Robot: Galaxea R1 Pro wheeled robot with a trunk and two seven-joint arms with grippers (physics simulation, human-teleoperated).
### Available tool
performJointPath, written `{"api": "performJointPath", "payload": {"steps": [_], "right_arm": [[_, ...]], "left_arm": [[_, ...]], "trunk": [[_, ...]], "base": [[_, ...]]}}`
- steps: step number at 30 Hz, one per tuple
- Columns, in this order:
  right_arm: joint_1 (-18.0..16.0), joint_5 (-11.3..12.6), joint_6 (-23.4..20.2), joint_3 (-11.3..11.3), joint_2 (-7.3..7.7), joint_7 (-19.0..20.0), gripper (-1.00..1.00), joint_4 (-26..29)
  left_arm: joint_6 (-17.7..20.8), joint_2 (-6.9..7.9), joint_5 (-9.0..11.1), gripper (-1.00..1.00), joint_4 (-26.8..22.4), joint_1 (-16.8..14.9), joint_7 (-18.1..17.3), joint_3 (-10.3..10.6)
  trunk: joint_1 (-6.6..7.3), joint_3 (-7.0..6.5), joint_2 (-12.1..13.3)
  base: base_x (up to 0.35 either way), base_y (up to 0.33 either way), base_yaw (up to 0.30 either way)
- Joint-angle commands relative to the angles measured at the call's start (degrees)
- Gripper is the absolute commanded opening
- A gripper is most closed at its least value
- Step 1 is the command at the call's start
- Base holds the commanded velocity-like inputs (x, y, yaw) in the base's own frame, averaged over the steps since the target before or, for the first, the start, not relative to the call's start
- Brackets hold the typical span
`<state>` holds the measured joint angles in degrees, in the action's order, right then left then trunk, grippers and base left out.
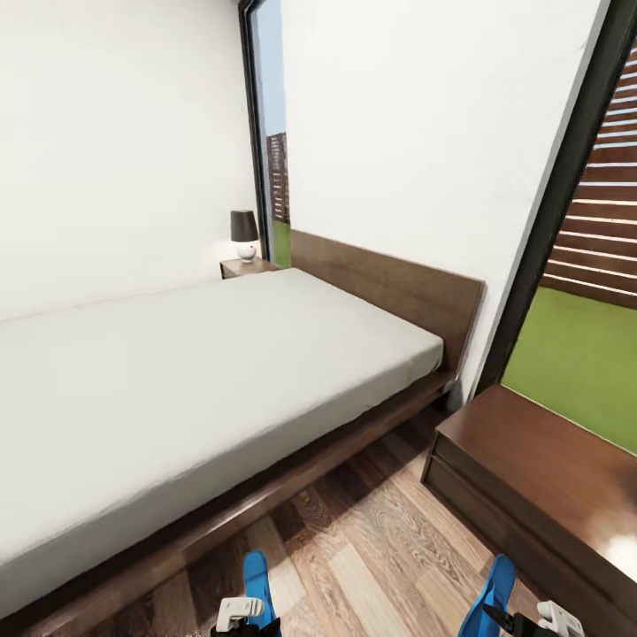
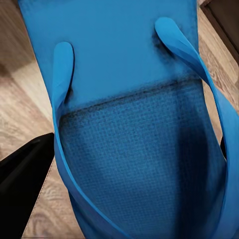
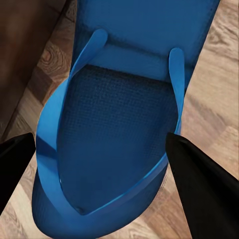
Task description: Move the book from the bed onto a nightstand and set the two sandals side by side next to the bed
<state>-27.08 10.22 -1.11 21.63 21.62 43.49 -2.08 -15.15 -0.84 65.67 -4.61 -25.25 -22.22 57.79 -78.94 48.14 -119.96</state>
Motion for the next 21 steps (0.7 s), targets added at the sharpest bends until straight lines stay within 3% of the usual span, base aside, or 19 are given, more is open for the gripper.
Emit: {"api": "performJointPath", "payload": {"steps": [1,21], "right_arm": [[-0.1,0.6,-0.1,-0.1,0.05,0.3,-1.0,-0.2],[-0.1,0.6,-0.1,-0.1,0.03,0.3,-1.0,-0.2]], "left_arm": [[-0.2,-0.03,0.5,-1.0,0.1,-0.1,-0.2,0.5],[-0.2,-0.05,0.5,-1.0,0.1,-0.1,-0.2,0.5]], "trunk": [[0.01,0.05,0.0],[0.01,0.05,0.0]], "base": [[0.0,0.0,0.27],[0.0,0.0,0.291]]}}
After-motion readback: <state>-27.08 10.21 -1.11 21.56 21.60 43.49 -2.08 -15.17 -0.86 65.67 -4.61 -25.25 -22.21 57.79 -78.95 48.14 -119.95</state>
